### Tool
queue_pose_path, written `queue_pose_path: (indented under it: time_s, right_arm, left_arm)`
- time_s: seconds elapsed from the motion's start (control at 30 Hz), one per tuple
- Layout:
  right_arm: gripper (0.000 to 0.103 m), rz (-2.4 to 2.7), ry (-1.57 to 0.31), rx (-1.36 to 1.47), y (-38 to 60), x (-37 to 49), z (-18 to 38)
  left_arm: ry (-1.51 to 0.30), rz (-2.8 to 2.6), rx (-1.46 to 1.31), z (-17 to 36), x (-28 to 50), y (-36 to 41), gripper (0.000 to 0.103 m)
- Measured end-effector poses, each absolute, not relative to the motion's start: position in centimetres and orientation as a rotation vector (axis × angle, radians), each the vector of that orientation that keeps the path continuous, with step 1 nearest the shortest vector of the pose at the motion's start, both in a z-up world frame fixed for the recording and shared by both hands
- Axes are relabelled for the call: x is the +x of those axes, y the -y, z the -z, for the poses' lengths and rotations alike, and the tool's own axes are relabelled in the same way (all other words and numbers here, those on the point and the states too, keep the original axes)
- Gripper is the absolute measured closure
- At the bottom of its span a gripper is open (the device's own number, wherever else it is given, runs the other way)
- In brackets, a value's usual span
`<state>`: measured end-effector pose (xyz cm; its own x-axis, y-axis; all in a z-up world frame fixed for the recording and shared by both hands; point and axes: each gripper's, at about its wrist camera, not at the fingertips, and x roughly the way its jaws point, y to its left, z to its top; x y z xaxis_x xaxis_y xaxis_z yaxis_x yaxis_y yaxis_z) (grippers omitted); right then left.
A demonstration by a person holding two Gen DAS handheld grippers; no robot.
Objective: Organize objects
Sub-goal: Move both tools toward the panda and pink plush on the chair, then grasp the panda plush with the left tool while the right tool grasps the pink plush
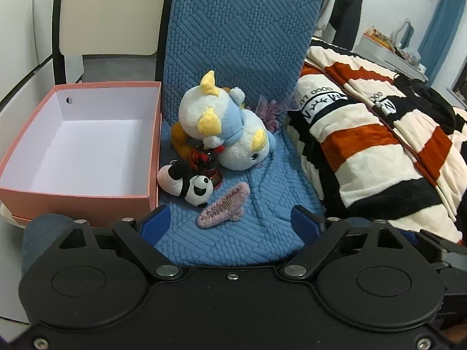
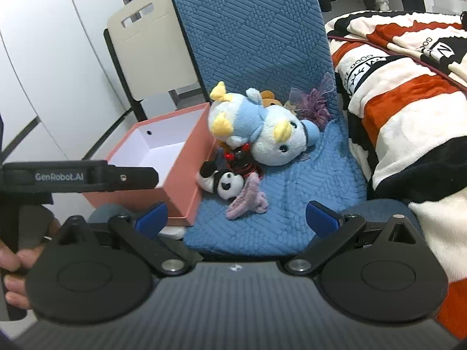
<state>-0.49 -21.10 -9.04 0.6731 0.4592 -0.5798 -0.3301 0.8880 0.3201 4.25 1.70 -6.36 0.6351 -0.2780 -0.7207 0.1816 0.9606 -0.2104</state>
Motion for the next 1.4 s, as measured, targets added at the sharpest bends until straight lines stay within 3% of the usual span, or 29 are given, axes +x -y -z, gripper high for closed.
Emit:
queue_pose_path:
  time_s: [0.33, 0.47, 0.63, 0.93, 1.4]
  right_arm:
    - [0.002, -0.487, -0.676, 0.154, 20.1, 2.1, 12.7]
    - [0.006, -0.498, -0.696, 0.170, 19.6, 3.1, 14.8]
    - [0.024, -0.515, -0.734, 0.201, 18.9, 4.8, 16.7]
    - [0.043, -0.484, -0.775, 0.309, 18.5, 9.1, 19.7]
    - [0.050, -0.578, -0.857, 0.386, 16.6, 13.6, 22.8]
  left_arm:
    - [-0.892, 0.348, -0.123, 10.0, 8.5, -0.8, 0.035]
    - [-0.912, 0.370, -0.133, 11.9, 10.0, -0.2, 0.035]
    - [-0.960, 0.341, -0.147, 14.5, 12.4, 0.8, 0.035]
    - [-1.049, 0.296, -0.140, 18.8, 17.2, 2.4, 0.038]
    - [-1.103, 0.190, -0.136, 23.7, 21.5, 3.1, 0.039]
